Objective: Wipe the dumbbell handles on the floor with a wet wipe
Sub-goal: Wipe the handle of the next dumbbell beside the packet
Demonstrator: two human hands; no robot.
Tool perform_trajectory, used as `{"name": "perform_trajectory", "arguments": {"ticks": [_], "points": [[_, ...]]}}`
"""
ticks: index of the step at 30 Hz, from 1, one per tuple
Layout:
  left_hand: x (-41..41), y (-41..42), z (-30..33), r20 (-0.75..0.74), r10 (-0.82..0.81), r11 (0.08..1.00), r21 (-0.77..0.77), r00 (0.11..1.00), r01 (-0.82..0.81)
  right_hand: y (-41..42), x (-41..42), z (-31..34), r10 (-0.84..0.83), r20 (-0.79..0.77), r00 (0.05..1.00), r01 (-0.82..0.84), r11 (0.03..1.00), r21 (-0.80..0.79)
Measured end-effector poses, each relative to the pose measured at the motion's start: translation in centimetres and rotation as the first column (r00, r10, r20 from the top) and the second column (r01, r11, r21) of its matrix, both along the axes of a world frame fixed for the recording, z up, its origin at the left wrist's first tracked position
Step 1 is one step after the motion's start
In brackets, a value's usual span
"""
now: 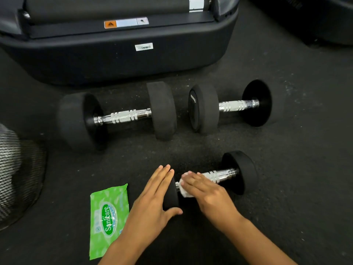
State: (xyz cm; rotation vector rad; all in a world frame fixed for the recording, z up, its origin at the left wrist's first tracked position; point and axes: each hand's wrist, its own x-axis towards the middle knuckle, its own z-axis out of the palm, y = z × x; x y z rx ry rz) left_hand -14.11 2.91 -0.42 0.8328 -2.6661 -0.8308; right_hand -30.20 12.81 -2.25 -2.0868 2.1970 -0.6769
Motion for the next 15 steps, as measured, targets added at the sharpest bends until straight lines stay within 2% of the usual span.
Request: {"name": "perform_trajectory", "arguments": {"ticks": [4,7,12,15], "points": [[0.0,-0.1,-0.2,-0.01,0.002,1.0,-0.008,1.0,-0.002,-1.6,0.7,0.0,-0.08,0.015,0.997,0.08,0.997,0.008],[0.0,0.0,-0.2,-0.007,0.005,1.0,0.005,1.0,-0.005,-0.6,0.4,0.0,0.042,0.014,0.999,-0.042,0.999,0.019],[-0.1,-0.1,-0.4,-0.006,0.005,1.0,-0.026,1.0,-0.006,-1.4,0.0,0.3,-0.015,0.004,1.0,0.015,0.998,0.064],[0.0,-0.1,-0.3,0.0,0.009,1.0,-0.018,1.0,-0.009,-0.2,-0.4,0.1,0.1,-0.016,0.995,-0.1,0.994,0.04]]}}
